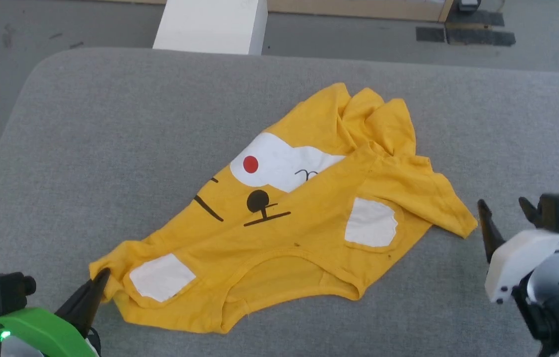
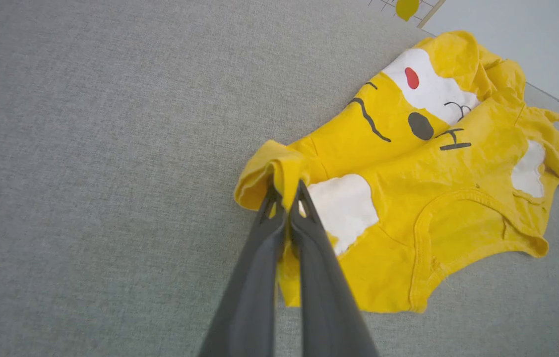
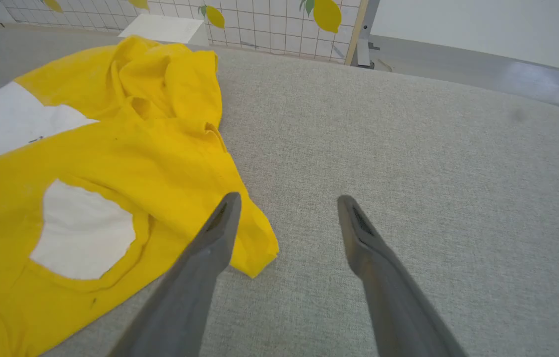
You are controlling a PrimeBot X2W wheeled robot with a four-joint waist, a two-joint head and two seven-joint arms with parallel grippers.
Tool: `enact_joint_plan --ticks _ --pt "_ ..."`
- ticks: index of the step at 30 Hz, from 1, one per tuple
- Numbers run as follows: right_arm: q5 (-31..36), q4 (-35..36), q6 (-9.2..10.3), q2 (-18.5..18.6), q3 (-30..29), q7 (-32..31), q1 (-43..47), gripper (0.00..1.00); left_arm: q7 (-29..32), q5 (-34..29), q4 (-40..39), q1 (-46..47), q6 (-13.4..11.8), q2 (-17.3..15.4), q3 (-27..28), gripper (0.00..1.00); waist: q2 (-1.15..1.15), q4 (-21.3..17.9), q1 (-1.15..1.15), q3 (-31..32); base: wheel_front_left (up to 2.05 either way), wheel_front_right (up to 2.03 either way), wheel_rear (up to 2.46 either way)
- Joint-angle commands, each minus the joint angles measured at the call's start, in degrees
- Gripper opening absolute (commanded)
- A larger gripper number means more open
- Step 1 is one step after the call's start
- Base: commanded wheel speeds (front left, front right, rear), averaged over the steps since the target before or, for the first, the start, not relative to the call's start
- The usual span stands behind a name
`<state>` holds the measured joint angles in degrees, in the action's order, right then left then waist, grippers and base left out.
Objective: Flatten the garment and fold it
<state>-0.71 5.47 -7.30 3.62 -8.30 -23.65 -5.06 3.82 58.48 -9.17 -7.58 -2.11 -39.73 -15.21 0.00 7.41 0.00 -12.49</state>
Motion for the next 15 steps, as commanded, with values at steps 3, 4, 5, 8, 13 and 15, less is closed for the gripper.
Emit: enact_joint_plan --ticks 3,4,5,8,13,15 --pt "-1.21 -2.2 -0.19 1.32 0.17 -4.78 -3.21 1.0 0.21 -0.66 -0.53 2.14 0.85 -0.56 0.06 0.0 0.0 0.53 0.0 -3.18 0.0 0.0 0.0" --pt "-1.57 -2.95 -0.19 1.65 0.4 -6.16 -4.01 1.0 0.28 -0.59 -0.54 2.6 1.14 -0.51 -0.03 0.0 0.0 0.83 0.0 -3.78 0.0 0.0 0.0" --pt "-2.01 -3.68 -0.19 2.01 0.75 -7.15 -4.65 1.0 0.34 -0.55 -0.49 2.94 1.36 -0.48 -0.11 0.0 0.0 1.03 0.0 -4.17 0.0 0.0 0.0" --pt "-2.89 -5.84 -0.19 3.51 2.08 -9.32 -6.66 1.0 0.52 -0.25 -0.12 4.09 2.2 -0.24 -0.42 0.0 0.0 1.89 0.0 -5.42 0.0 0.0 0.0" --pt "-4.44 -9.71 -0.19 5.66 4.48 -13.61 -9.14 1.0 0.65 0.09 1.23 5.91 3.42 0.34 -1.04 0.0 0.0 3.61 0.0 -6.95 0.0 0.0 0.0" --pt "-5.14 -10.95 -0.19 6.13 5.19 -16.15 -9.28 1.0 0.68 0.29 1.58 6.29 3.7 0.57 -1.19 0.0 0.0 4.02 0.0 -7.19 0.0 0.0 0.0"
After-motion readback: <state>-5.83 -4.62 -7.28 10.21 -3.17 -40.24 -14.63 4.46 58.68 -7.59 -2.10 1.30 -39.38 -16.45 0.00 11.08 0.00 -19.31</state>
